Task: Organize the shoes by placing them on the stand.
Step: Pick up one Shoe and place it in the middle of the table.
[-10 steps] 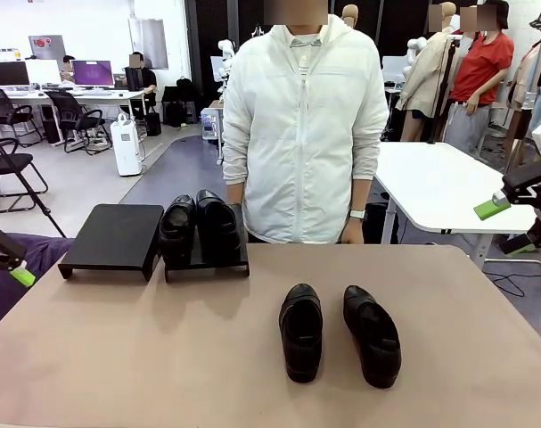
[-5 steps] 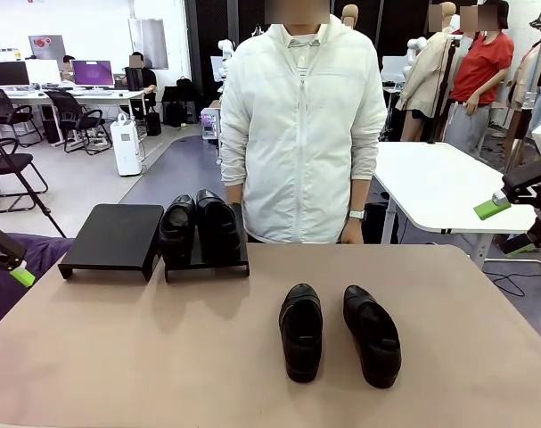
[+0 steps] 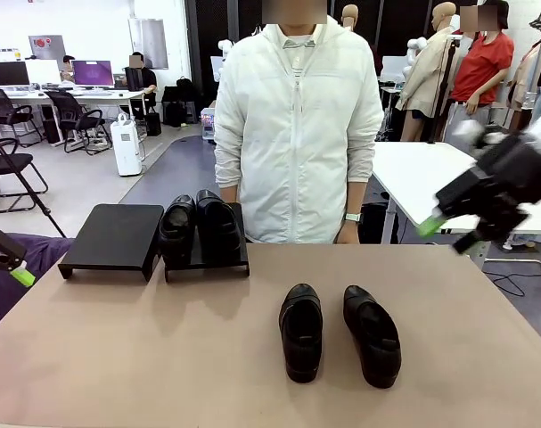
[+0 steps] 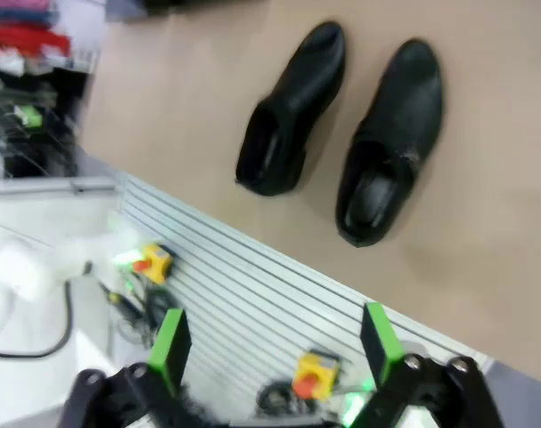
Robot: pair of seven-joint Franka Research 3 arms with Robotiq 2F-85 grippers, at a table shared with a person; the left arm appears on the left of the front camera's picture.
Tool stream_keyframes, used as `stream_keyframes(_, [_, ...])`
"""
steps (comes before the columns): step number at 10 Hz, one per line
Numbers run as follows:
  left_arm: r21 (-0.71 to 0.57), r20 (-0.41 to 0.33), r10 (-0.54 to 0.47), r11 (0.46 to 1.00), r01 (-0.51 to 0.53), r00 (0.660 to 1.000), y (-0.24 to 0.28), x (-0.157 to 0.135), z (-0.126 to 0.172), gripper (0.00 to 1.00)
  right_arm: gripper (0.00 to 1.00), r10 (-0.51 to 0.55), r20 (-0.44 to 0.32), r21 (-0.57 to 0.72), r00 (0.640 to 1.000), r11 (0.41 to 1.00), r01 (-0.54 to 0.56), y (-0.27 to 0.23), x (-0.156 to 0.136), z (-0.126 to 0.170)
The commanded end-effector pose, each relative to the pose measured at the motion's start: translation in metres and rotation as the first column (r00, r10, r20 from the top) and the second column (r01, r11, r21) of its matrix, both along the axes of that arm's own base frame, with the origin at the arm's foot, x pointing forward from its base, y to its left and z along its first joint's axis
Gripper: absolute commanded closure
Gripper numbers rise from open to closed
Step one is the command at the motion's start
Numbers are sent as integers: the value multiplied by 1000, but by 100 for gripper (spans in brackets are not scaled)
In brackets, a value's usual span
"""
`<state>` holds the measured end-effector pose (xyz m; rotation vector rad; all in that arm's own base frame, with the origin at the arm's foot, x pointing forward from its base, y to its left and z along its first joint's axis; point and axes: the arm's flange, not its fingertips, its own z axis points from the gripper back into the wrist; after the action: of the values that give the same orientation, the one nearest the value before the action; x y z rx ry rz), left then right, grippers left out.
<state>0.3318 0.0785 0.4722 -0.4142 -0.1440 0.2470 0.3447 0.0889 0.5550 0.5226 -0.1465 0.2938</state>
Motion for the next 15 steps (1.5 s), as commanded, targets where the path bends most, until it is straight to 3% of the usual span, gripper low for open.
stream_keyframes(1, [7,1,12,1000,-12,1000,0,-1,0,0,0,101,-60,-238,993,965,-113,72,30,-24])
stream_keyframes(2, [7,1,12,1000,-12,1000,0,-1,0,0,0,119,-68,-288,991,948,-134,124,25,-60])
stream_keyframes(3, [7,1,12,1000,-12,1000,0,-1,0,0,0,116,-81,-298,990,945,-135,142,17,-81])
stream_keyframes(6, [7,1,12,1000,-12,1000,0,-1,0,0,0,157,-79,-255,984,952,-172,144,2,-70])
stream_keyframes(7, [7,1,12,1000,-12,1000,0,-1,0,0,0,180,-103,-281,978,938,-203,158,3,-93])
stream_keyframes(8, [7,1,12,1000,-12,1000,0,-1,0,0,0,133,-118,-388,984,906,-169,185,15,-122])
stream_keyframes(10, [7,1,12,1000,-12,1000,0,-1,0,0,0,16,-127,-345,992,937,-59,184,27,-150])
stream_keyframes(12, [7,1,12,1000,-12,1000,0,-1,0,0,0,-108,-139,-377,984,925,48,181,33,-172])
stream_keyframes(15, [7,1,12,1000,-12,1000,0,-1,0,0,0,-150,-140,-384,979,919,86,180,44,-189])
